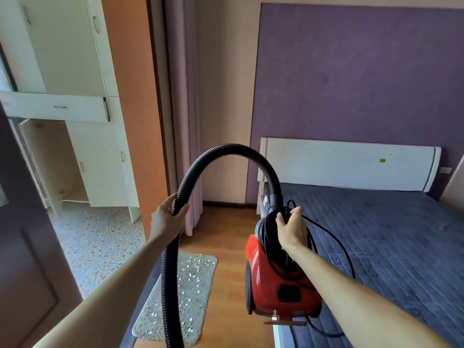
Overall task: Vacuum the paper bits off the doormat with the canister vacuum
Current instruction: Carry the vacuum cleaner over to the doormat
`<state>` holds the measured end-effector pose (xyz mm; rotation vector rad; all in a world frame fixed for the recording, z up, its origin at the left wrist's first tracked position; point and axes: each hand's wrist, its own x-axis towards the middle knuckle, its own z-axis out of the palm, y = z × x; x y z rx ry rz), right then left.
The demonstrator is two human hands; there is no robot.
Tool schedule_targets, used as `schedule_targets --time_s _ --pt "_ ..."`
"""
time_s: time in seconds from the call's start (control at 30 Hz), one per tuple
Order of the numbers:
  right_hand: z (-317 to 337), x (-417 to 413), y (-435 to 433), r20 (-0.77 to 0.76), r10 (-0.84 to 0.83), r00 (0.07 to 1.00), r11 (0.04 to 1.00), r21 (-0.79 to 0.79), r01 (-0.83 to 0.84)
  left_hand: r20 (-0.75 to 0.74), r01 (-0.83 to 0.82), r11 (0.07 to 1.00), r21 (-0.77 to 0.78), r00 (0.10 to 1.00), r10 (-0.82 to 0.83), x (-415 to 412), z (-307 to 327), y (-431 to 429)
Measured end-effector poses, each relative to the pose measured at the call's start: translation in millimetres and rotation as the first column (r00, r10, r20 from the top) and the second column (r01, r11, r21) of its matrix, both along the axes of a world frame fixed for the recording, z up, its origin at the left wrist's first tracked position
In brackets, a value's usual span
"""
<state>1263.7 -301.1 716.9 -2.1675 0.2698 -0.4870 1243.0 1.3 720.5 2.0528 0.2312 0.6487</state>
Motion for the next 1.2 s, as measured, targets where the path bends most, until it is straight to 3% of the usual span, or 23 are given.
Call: schedule_targets --time_s 0.47,0.73,1.0,1.2 --pt "-4 155 13 -0.044 0.009 0.999 1.000 -0.019 -0.009 0.011 0.003 1.000 0.003 1.000 -0.003 152 1 10" --pt "-18 265 29 -0.065 -0.024 0.998 0.998 -0.053 0.020 0.007 -0.001 0.999 0.040 1.000 0.001 284 -20 38" --pt "-12 380 48 -0.061 -0.066 0.996 0.997 -0.050 0.063 -0.062 0.064 0.996 -0.059 0.996 -0.068 411 -23 55" --pt "-2 446 53 -0.058 -0.070 0.996 0.997 -0.031 0.069 -0.059 0.062 0.997 -0.049 0.996 -0.065 475 -8 55"
